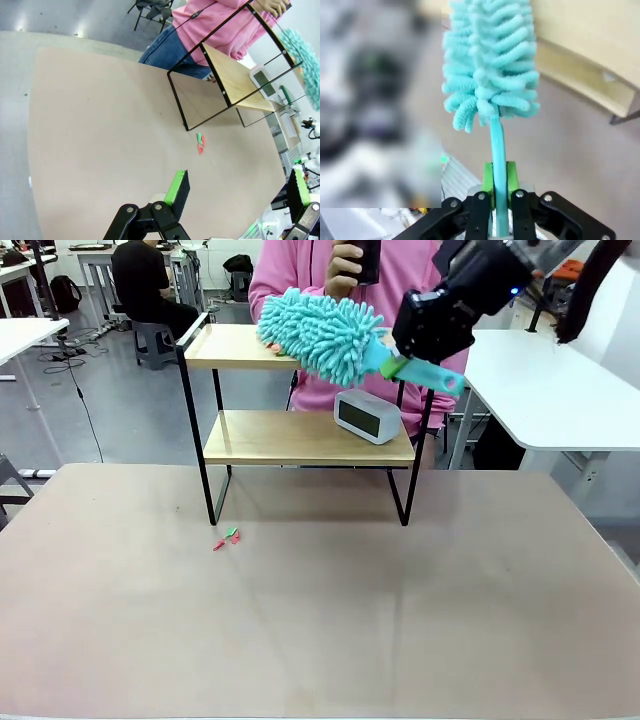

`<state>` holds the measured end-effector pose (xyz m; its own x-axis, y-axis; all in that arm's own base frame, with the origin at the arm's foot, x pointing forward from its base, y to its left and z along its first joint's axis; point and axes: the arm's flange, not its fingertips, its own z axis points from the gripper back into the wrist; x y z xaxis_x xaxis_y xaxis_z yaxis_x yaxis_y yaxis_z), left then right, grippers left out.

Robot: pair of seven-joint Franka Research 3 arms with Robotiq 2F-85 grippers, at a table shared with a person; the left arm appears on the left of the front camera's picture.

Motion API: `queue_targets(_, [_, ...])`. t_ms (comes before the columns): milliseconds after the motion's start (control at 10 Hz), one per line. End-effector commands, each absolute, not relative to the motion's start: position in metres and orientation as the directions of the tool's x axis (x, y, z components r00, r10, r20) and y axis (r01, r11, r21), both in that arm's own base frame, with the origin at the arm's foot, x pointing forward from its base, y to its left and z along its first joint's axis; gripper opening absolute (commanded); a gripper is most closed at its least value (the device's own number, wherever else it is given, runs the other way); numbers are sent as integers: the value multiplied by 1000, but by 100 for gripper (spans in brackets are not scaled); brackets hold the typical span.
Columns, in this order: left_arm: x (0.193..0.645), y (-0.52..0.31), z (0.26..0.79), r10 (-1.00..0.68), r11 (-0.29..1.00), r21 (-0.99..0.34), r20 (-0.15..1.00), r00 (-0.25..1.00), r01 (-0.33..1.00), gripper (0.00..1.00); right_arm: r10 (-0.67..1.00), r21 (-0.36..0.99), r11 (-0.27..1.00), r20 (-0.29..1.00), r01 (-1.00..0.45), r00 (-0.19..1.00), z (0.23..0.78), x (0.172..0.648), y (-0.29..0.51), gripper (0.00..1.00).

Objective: Clean the shelf.
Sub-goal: Clean the remaining tier of the Shelf with the Duster once objects are removed.

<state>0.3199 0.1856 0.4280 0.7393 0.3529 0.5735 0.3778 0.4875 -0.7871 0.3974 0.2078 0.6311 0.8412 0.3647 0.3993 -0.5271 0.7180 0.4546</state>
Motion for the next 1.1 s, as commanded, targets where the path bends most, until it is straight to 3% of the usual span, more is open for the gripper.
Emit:
queue_targets(0, [320,184,429,359,484,-779,593,721,399,100,600,523,576,252,-628,759,632,395,183,12])
queue_targets(300, [320,184,429,359,484,-779,593,721,399,100,738,687,346,222,-639,638,634,383,154,12])
queue_targets(800, [320,184,429,359,484,-779,593,721,399,100,680,735,343,236,-585,694,623,390,133,12])
queue_targets(1000, [320,184,429,359,484,-779,593,721,399,100,569,799,195,381,-569,729,634,376,74,12])
